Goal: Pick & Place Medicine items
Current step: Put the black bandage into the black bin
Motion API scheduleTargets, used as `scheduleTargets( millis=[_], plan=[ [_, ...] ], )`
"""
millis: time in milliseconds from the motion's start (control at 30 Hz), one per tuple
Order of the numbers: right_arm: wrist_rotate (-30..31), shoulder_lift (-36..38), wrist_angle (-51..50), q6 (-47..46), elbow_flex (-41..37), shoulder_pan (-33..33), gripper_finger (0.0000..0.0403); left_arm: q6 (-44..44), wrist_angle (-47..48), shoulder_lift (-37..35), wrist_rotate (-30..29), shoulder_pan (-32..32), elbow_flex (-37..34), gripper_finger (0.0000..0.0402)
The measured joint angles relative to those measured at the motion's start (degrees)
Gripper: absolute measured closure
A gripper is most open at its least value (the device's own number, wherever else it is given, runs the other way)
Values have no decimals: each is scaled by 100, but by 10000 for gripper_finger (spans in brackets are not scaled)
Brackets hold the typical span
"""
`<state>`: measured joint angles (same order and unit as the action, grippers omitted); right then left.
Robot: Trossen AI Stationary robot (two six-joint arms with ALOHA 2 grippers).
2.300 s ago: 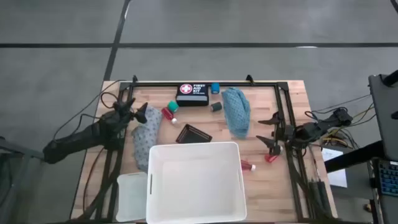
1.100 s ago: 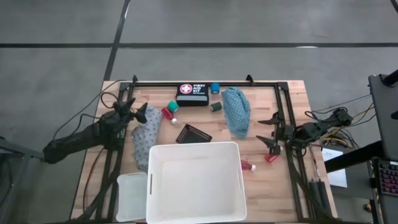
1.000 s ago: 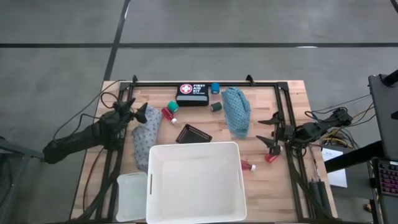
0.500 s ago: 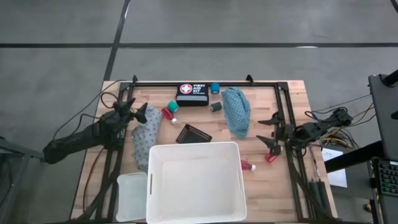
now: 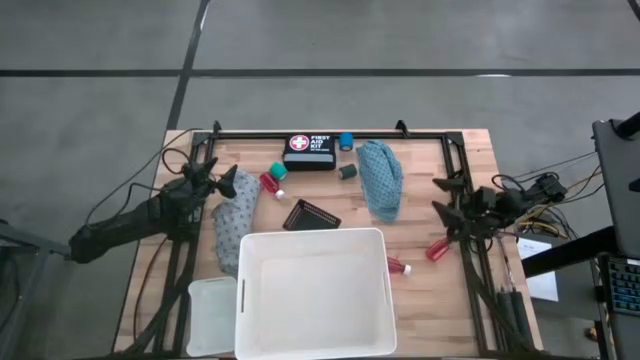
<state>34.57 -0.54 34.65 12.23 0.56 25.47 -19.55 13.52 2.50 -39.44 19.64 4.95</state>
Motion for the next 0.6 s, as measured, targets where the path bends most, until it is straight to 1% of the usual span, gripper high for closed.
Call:
scheduleTargets(
  millis=[67, 167, 333, 400, 433, 567, 600],
  plan=[
    [4, -1, 176, 147, 0, 0, 101, -2, 0, -2, 0, -2, 0, 9],
    [8, -14, 150, 306, 0, 0, 101, 0, 0, -2, 0, -1, -2, 9],
    [13, -211, 109, 59, 0, -2, 101, 0, 0, -2, 0, 0, 0, 9],
    [99, -330, 111, 140, 1, -3, 101, -2, 0, 0, 0, -2, -2, 9],
    [281, -396, 106, 232, 15, -1, 101, 0, 0, 0, 0, -2, 0, 9],
    [1425, -772, 97, 580, 246, -4, 101, -1, 0, 0, 0, -1, -2, 9],
    [1615, -888, 94, 633, 348, -4, 101, -1, 0, 0, 0, -1, -1, 9]
  ],
)
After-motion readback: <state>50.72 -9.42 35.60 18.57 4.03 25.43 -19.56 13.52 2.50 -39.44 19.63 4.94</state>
